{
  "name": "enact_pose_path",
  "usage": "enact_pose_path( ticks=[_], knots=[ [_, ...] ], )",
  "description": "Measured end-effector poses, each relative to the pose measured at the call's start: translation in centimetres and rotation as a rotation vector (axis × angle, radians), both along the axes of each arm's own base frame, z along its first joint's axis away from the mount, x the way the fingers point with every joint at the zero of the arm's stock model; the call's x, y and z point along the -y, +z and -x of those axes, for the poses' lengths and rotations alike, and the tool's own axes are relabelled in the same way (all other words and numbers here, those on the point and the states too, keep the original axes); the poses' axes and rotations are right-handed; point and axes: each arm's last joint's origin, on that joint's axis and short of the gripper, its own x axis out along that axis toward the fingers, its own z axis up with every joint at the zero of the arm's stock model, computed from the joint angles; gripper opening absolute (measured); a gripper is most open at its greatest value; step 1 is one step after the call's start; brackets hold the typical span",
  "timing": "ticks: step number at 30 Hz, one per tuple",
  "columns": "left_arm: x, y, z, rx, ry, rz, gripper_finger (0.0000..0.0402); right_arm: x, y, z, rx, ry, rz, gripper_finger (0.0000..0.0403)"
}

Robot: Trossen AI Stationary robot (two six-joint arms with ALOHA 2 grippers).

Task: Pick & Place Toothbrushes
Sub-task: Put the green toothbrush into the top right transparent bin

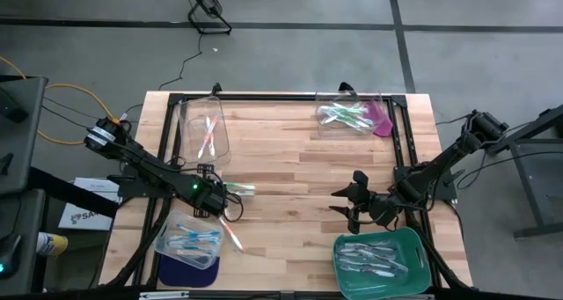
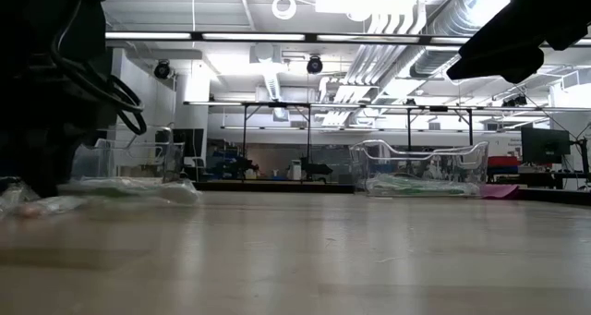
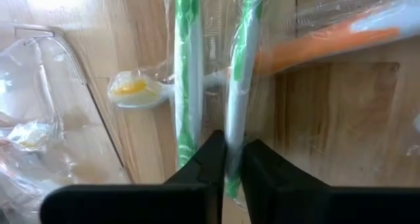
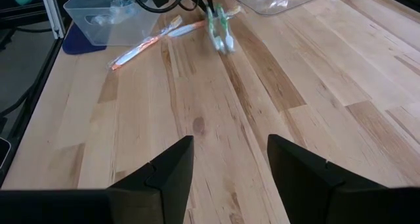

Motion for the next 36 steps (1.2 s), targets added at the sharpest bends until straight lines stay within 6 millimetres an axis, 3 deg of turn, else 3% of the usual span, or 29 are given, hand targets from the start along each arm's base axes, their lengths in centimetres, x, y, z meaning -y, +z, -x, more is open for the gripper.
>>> enact_pose_path(
  ticks=[4, 8, 14, 28, 36],
  knots=[
    [-0.1, 0.3, -0.1, -0.001, 0.001, -0.036, 0.0037, 0.0, 0.0, 0.0, 0.000, -0.001, 0.001, 0.0188],
    [0.1, 1.4, -0.7, 0.019, -0.006, -0.052, 0.0017, 0.0, 0.0, 0.0, 0.002, -0.004, 0.002, 0.0188],
    [0.5, 3.3, -1.7, 0.052, -0.026, -0.077, 0.0019, 0.0, 0.0, 0.0, 0.004, -0.007, 0.003, 0.0188],
    [1.5, 9.4, -5.3, 0.279, -0.156, -0.250, 0.0019, 0.7, 0.3, -0.8, 0.043, -0.047, -0.016, 0.0188],
    [-0.8, 11.2, -8.4, 0.410, -0.174, -0.290, 0.0019, 0.6, -0.4, -2.8, 0.092, -0.012, 0.038, 0.0188]
  ],
)
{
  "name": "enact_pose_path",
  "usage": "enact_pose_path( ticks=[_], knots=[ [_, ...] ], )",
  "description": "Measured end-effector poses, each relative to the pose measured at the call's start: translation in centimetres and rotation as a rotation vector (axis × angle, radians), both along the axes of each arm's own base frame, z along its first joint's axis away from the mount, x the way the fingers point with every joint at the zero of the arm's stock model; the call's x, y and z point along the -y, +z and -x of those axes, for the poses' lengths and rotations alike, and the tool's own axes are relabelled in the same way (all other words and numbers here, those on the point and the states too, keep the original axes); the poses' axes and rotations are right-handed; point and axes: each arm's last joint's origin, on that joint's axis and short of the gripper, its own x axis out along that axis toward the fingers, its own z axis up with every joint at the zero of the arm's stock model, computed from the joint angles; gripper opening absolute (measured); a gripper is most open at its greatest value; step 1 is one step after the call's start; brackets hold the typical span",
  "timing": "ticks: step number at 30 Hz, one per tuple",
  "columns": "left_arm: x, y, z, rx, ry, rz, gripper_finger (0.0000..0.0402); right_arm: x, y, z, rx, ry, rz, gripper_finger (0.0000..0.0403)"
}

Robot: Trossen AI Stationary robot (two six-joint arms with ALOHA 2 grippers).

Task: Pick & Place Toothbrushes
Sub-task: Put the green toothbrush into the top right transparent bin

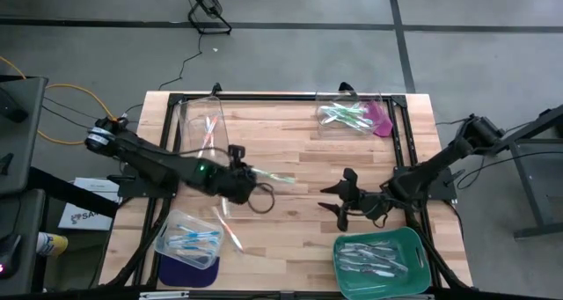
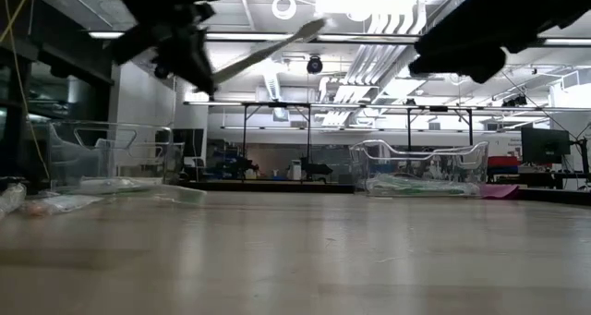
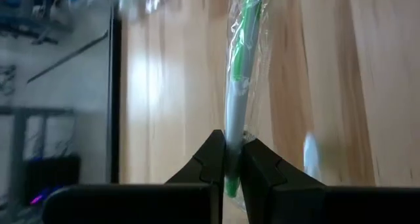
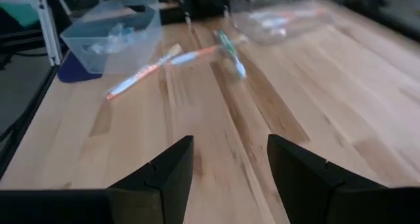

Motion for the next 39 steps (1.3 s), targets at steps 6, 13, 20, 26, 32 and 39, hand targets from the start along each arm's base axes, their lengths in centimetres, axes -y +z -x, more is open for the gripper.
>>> enact_pose_path(
  ticks=[6, 13, 20, 26, 32, 39],
  knots=[
    [-1.3, 0.4, -2.7, 0.090, -0.119, 0.045, 0.0019, 0.2, -1.0, -2.2, 0.060, 0.017, 0.132, 0.0188],
    [-1.6, 0.2, -3.2, 0.091, -0.158, 0.045, 0.0019, 0.7, -2.9, -4.2, 0.094, -0.022, 0.140, 0.0188],
    [-1.7, -1.1, -3.8, 0.169, -0.318, 0.090, 0.0019, 0.8, -3.6, -5.7, 0.207, -0.044, 0.192, 0.0188],
    [-3.1, -1.6, -4.4, 0.251, -0.400, 0.175, 0.0019, 1.0, -3.1, -6.0, 0.281, -0.049, 0.259, 0.0188],
    [-4.0, -2.2, -4.3, 0.256, -0.404, 0.204, 0.0019, 1.3, -2.2, -6.2, 0.359, -0.009, 0.285, 0.0188],
    [-4.1, -2.7, -4.2, 0.283, -0.424, 0.220, 0.0019, 2.3, -2.1, -6.9, 0.379, 0.054, 0.248, 0.0188]
  ],
)
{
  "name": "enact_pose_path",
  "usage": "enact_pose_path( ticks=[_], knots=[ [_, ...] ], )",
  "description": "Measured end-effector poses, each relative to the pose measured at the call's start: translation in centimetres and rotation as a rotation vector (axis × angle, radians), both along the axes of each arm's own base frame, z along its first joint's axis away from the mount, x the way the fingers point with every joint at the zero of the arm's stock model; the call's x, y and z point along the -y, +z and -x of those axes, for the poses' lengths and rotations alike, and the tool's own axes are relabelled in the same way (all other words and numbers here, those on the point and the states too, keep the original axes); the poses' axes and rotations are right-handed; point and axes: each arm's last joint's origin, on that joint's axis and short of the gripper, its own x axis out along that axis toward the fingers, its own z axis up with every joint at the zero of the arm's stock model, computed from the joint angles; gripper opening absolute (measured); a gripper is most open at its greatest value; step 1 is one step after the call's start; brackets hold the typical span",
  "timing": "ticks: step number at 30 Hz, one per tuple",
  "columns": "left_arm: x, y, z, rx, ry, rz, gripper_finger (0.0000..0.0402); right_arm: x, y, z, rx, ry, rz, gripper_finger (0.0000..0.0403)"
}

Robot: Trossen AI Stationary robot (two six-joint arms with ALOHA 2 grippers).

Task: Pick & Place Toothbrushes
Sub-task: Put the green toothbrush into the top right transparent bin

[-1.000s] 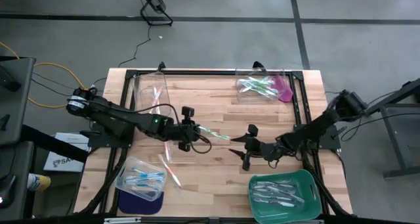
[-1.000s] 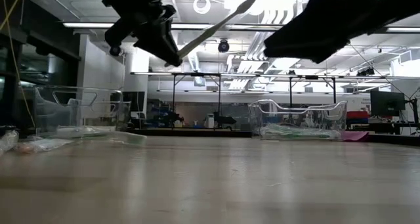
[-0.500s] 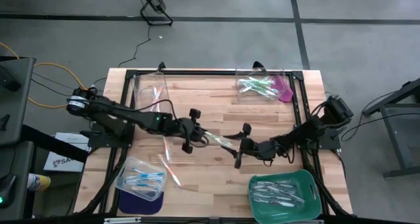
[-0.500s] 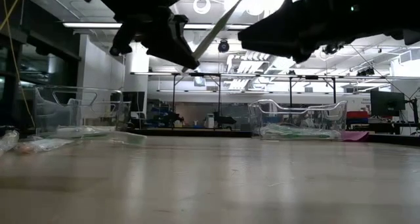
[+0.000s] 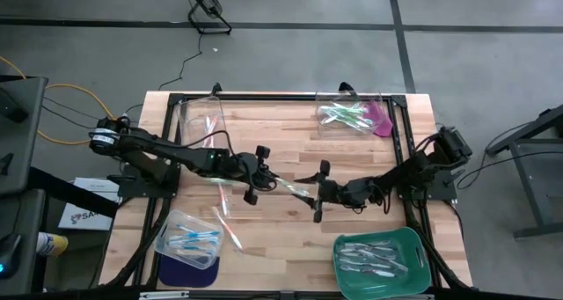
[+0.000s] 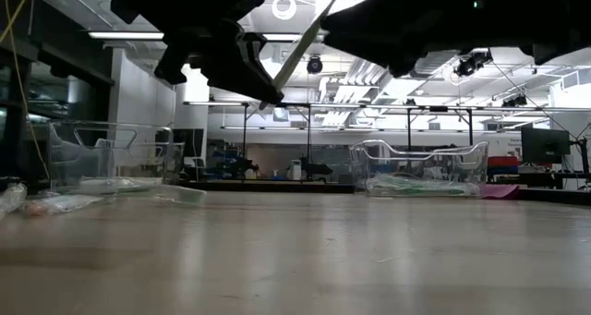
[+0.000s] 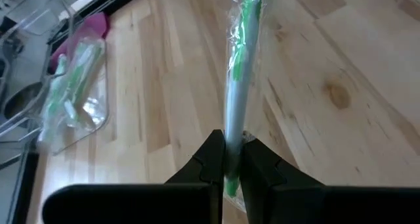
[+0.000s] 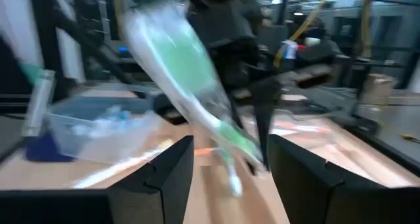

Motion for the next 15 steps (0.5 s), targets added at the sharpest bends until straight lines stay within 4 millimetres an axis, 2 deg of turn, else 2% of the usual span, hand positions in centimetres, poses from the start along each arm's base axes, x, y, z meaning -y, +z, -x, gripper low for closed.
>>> enact_pose_path(
  ticks=[10, 15],
  knots=[
    [-0.1, 0.0, 0.0, 0.004, -0.008, 0.009, 0.0019, 0.2, 1.6, -1.4, 0.058, 0.095, 0.007, 0.0186],
    [-0.1, 0.0, 0.0, -0.003, -0.008, 0.008, 0.0019, 0.2, 1.6, -1.5, 0.039, 0.103, -0.002, 0.0144]
  ],
)
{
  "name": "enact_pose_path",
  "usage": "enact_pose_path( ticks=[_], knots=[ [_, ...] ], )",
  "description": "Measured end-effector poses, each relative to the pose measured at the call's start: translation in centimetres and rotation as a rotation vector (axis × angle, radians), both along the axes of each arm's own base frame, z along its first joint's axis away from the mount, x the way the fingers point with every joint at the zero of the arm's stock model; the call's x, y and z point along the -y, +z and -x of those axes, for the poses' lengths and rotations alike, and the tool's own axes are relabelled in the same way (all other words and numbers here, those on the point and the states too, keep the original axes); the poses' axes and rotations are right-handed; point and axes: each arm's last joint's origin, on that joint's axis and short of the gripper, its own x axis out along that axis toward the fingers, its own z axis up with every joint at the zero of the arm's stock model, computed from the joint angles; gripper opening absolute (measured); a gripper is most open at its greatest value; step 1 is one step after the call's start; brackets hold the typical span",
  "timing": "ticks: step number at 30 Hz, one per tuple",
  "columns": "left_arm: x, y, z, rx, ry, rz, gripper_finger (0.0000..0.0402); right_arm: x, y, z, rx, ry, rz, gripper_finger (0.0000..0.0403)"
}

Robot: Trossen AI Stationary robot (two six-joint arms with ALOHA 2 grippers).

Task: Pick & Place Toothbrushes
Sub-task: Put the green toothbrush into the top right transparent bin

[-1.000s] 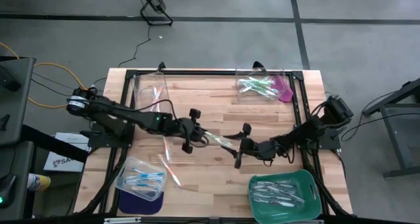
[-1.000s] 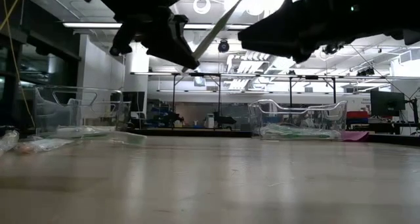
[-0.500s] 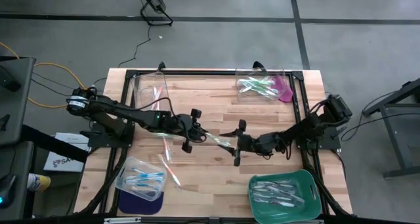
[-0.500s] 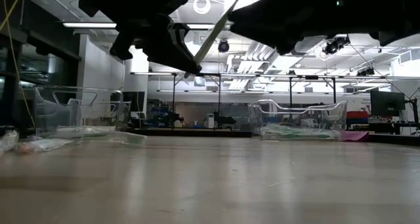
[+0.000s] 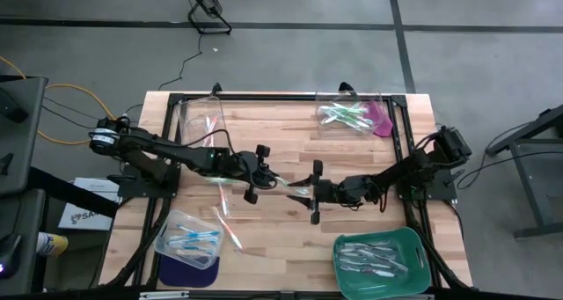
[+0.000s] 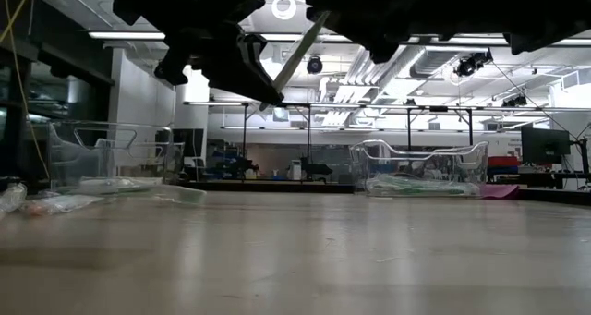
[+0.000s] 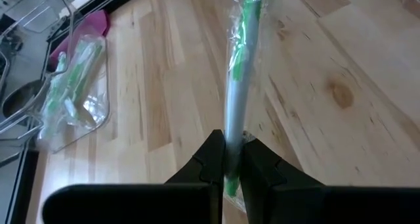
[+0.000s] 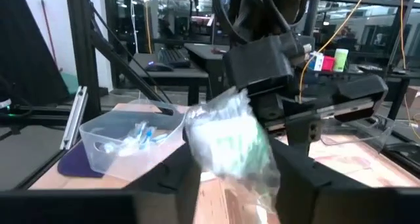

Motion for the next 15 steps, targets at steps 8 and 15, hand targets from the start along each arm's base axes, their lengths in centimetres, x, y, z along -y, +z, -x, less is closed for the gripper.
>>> enact_pose_path(
  ticks=[8, 15],
  knots=[
    [0.05, -0.13, 0.08, -0.011, -0.002, 0.005, 0.0019, 0.07, -0.16, -0.01, -0.018, -0.017, 0.013, 0.0018],
    [0.13, -0.18, 0.12, -0.021, -0.016, -0.061, 0.0075, 0.12, -0.32, 0.05, -0.034, -0.086, -0.002, 0.0012]
  ],
)
